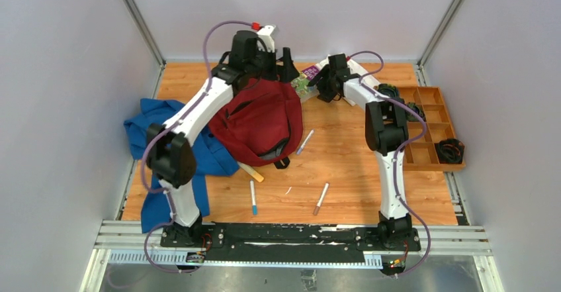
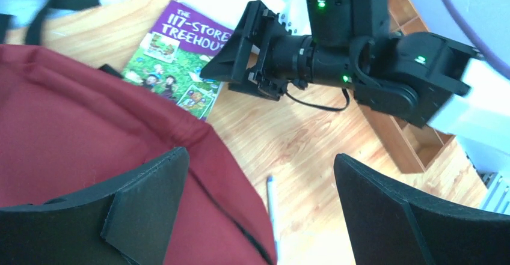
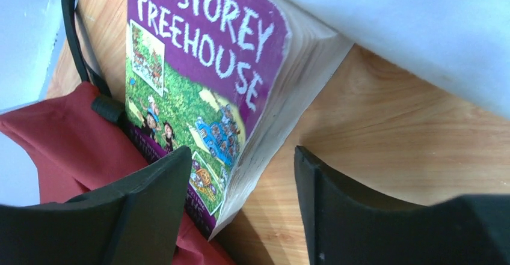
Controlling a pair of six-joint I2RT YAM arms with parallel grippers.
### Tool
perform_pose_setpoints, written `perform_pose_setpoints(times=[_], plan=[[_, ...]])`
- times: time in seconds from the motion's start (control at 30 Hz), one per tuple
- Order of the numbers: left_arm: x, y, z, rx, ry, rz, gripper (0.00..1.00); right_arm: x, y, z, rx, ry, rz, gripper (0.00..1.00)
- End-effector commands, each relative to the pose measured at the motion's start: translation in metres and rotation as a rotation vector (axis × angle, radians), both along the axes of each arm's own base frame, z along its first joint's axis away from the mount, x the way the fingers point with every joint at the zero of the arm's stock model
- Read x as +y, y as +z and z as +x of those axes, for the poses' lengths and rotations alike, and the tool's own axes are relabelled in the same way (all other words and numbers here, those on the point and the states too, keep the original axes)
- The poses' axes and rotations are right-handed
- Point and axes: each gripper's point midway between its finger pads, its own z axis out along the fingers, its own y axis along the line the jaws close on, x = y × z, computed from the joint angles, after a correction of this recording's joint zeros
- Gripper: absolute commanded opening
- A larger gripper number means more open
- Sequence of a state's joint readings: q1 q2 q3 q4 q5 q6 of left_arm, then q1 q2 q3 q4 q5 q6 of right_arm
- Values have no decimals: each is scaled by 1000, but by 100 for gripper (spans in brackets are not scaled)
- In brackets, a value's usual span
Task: Pack the student bag
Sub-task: Pick up the book from the center of the board.
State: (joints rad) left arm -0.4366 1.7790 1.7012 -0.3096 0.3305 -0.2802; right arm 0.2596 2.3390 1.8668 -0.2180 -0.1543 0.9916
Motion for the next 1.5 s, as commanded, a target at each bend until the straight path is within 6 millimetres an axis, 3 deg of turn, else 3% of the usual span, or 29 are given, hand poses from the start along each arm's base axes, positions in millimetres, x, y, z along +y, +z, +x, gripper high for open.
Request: perform_pose_setpoints(times=[0.0,0.13,0.27,0.33,0.43,0.57,0.73,1.0,1.3,1.47], plan=[[-36,-38,28,90,-34,-75,99,-11,-30,-2,85,-85,-9,62],[-42,-67,38,129,-29,-65,99,-10,-37,0,100,-118,14,53],[-40,-83,43,136,-22,-32,100,-8,-42,5,106,-134,31,46],[-38,-89,43,143,-20,-11,100,-7,-42,7,103,-130,35,33],[-33,-98,41,161,-16,12,100,-3,-35,10,81,-101,39,1],[-29,-98,36,162,-14,14,100,3,-13,11,14,-46,23,0],[-26,-90,29,154,-11,-1,100,9,30,1,-84,32,-70,0],[-19,-66,13,125,-8,-24,100,-4,81,-27,-185,70,-155,0],[-18,-35,-9,76,-58,-74,100,-19,149,-76,-326,166,-215,0],[-15,-25,-22,61,-82,-79,100,-33,164,-116,-364,237,-258,0]])
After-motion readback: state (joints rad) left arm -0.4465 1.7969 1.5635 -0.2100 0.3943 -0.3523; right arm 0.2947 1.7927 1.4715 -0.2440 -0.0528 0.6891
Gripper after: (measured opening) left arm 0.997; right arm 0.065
